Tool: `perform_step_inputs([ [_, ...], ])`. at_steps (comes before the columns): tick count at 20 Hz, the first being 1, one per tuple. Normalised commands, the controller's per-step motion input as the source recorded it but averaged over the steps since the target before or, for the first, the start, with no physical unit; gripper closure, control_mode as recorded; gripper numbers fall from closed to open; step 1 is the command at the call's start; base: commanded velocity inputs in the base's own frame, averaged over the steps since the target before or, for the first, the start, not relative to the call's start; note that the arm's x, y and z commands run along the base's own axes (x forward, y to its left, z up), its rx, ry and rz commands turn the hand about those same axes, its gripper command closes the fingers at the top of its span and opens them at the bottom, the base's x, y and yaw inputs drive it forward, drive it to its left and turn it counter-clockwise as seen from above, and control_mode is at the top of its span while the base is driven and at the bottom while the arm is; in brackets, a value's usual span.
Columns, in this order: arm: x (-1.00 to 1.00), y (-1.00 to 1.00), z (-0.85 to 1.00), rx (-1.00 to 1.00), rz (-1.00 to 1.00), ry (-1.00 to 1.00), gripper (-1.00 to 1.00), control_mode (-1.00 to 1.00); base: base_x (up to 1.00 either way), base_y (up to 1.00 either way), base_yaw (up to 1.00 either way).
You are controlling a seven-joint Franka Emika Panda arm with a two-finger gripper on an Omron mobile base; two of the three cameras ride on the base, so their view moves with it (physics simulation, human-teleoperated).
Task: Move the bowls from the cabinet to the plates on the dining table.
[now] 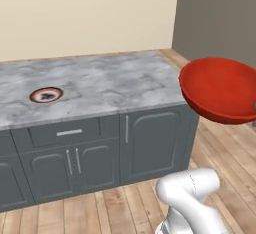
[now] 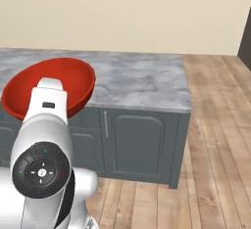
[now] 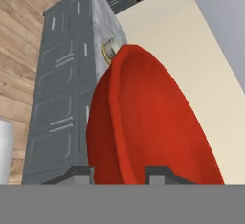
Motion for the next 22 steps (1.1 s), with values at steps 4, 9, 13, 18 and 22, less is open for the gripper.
perform_step_inputs([
  [4, 0.00, 0.00, 0.00, 0.00, 0.00, 0.00, 1.00, 1.00, -0.01, 0.59, 0.08],
  [9, 0.00, 0.00, 0.00, 0.00, 0.00, 0.00, 1.00, 1.00, -0.01, 0.67, 0.06],
  [13, 0.00, 0.00, 0.00, 0.00, 0.00, 0.00, 1.00, 1.00, 0.00, 0.66, 0.04],
  [18, 0.00, 0.00, 0.00, 0.00, 0.00, 0.00, 1.00, 1.00, 0.01, 0.59, 0.02],
  [22, 0.00, 0.00, 0.00, 0.00, 0.00, 0.00, 1.00, 1.00, 0.05, 0.59, 0.02],
])
